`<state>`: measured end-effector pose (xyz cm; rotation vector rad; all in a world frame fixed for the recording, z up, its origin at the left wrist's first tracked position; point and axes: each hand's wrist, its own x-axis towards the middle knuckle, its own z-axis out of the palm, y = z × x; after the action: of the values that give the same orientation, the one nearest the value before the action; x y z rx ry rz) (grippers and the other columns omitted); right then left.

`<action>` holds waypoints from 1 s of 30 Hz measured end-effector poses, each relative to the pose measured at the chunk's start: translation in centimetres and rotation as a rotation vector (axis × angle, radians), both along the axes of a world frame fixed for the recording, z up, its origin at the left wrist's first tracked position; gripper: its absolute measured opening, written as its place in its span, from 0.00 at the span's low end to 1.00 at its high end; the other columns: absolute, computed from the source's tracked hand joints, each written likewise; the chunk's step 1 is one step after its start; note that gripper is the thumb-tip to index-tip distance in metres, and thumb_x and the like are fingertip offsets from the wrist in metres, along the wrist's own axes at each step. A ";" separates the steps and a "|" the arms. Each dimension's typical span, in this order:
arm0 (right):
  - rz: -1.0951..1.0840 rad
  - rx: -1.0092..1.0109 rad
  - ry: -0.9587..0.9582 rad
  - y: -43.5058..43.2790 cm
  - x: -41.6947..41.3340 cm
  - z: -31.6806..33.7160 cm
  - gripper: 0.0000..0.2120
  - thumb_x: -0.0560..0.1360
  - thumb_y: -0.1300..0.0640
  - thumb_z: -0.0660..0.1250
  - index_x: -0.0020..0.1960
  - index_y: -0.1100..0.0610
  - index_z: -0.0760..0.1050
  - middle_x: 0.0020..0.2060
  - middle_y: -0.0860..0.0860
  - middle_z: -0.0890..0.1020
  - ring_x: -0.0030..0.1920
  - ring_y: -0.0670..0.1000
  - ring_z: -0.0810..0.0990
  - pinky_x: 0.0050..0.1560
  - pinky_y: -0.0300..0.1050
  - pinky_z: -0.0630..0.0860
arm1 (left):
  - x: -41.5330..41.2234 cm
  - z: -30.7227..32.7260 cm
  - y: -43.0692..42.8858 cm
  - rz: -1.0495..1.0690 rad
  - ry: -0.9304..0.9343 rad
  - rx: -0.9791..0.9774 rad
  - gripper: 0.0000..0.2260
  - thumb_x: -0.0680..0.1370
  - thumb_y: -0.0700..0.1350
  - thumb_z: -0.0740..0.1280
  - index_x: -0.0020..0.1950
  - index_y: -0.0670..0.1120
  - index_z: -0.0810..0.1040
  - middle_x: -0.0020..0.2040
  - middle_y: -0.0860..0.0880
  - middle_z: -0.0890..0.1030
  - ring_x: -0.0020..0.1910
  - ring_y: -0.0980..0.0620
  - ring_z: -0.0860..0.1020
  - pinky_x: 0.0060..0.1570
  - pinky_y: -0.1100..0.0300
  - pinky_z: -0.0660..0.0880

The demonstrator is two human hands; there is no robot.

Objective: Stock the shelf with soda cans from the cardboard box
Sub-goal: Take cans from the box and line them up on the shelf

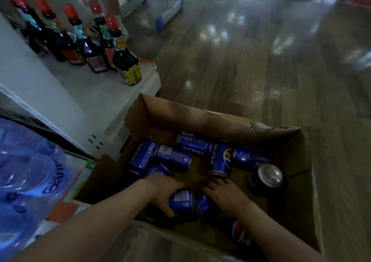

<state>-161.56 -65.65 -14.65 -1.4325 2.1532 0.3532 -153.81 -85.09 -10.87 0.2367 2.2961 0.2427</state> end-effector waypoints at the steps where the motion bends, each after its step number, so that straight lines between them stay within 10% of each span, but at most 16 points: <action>1: -0.019 0.008 0.001 0.0 -0.1 0.2 0.34 0.72 0.51 0.69 0.73 0.53 0.58 0.72 0.54 0.64 0.72 0.56 0.60 0.72 0.56 0.55 | 0.1 0.3 -0.2 0.000 0.024 -0.009 0.30 0.70 0.56 0.71 0.68 0.51 0.64 0.63 0.49 0.73 0.61 0.48 0.72 0.61 0.52 0.68; 11: -0.162 -0.104 0.053 -1.4 -0.5 7.2 0.33 0.72 0.48 0.68 0.73 0.50 0.57 0.67 0.52 0.68 0.64 0.56 0.68 0.60 0.50 0.68 | 1.1 7.0 -3.4 0.034 0.246 -0.104 0.35 0.70 0.61 0.68 0.72 0.53 0.59 0.64 0.50 0.71 0.61 0.49 0.71 0.63 0.51 0.66; 30: -0.094 -0.464 0.303 -5.5 1.6 36.0 0.27 0.62 0.37 0.68 0.57 0.46 0.67 0.49 0.43 0.76 0.48 0.47 0.75 0.42 0.42 0.64 | 7.5 35.9 -6.5 0.042 0.586 -0.402 0.29 0.65 0.62 0.70 0.63 0.54 0.67 0.54 0.53 0.76 0.49 0.52 0.75 0.47 0.58 0.71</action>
<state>-159.96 -71.15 21.35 -1.5917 2.6665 0.0319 -146.34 -91.60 25.04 0.0527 2.8631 -0.3111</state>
